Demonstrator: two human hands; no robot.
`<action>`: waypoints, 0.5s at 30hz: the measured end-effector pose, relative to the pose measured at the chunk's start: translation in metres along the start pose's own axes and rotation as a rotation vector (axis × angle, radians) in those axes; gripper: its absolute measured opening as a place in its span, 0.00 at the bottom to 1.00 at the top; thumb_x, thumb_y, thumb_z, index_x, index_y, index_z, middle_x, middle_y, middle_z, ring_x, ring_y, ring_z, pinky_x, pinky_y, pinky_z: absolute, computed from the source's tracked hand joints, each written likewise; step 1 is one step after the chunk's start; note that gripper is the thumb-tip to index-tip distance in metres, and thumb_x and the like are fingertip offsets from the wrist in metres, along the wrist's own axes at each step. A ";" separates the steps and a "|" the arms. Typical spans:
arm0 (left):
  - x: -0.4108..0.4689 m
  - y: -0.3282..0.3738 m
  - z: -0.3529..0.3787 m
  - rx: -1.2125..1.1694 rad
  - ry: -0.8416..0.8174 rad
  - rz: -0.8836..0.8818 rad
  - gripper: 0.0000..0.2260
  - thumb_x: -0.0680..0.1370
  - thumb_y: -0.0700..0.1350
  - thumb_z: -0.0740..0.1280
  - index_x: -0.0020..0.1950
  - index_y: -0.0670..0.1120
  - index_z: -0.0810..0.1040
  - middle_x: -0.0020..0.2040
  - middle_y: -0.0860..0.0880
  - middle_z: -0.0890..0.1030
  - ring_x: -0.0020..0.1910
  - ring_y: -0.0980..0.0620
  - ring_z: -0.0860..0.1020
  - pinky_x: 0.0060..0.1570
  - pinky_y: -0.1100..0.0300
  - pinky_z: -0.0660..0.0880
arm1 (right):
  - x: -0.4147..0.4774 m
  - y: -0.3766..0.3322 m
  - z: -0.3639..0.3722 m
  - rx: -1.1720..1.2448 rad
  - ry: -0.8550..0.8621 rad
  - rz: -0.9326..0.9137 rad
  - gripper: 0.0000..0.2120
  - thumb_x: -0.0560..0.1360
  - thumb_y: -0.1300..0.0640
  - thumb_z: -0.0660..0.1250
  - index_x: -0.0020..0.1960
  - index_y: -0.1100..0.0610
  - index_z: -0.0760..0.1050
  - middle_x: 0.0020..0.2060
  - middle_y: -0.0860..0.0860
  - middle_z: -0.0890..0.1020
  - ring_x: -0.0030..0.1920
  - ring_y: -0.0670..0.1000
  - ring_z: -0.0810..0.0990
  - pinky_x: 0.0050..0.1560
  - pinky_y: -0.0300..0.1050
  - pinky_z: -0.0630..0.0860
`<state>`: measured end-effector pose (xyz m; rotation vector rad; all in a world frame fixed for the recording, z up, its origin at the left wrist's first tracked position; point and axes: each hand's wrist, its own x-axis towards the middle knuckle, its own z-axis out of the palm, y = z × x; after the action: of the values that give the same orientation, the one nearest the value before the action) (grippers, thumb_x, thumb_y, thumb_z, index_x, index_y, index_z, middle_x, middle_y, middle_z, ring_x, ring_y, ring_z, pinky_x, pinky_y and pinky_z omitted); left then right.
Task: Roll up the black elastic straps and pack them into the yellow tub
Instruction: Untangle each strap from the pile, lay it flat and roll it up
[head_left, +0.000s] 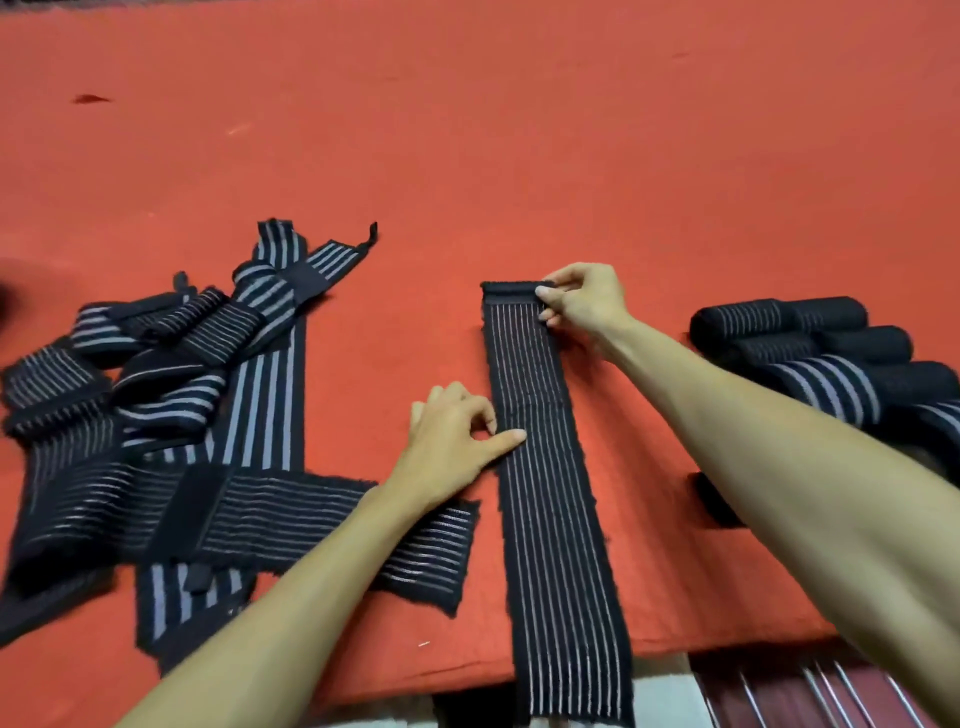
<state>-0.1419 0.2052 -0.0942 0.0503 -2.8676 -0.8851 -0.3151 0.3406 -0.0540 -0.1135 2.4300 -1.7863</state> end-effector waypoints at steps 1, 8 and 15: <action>-0.001 -0.003 0.004 -0.032 0.051 0.006 0.14 0.72 0.59 0.71 0.36 0.54 0.70 0.39 0.57 0.68 0.46 0.55 0.67 0.44 0.57 0.55 | 0.006 0.007 0.007 -0.008 0.016 0.023 0.09 0.75 0.67 0.69 0.40 0.57 0.74 0.30 0.54 0.78 0.21 0.41 0.77 0.25 0.36 0.76; -0.003 -0.012 -0.005 -0.266 0.102 -0.007 0.06 0.76 0.42 0.69 0.46 0.53 0.76 0.42 0.54 0.78 0.42 0.55 0.74 0.50 0.55 0.72 | 0.000 0.017 0.022 -0.355 0.109 -0.081 0.13 0.73 0.57 0.72 0.56 0.56 0.77 0.52 0.56 0.82 0.52 0.52 0.82 0.59 0.45 0.75; -0.057 -0.042 -0.058 -0.142 0.045 0.044 0.08 0.76 0.36 0.66 0.50 0.49 0.79 0.47 0.50 0.78 0.50 0.52 0.75 0.58 0.55 0.70 | -0.080 -0.026 0.027 -0.599 -0.260 -0.377 0.05 0.74 0.60 0.69 0.50 0.54 0.79 0.43 0.48 0.82 0.41 0.42 0.79 0.48 0.37 0.69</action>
<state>-0.0777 0.1419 -0.0774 -0.0075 -2.7453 -1.0624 -0.2328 0.3179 -0.0329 -0.8451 2.7745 -0.9832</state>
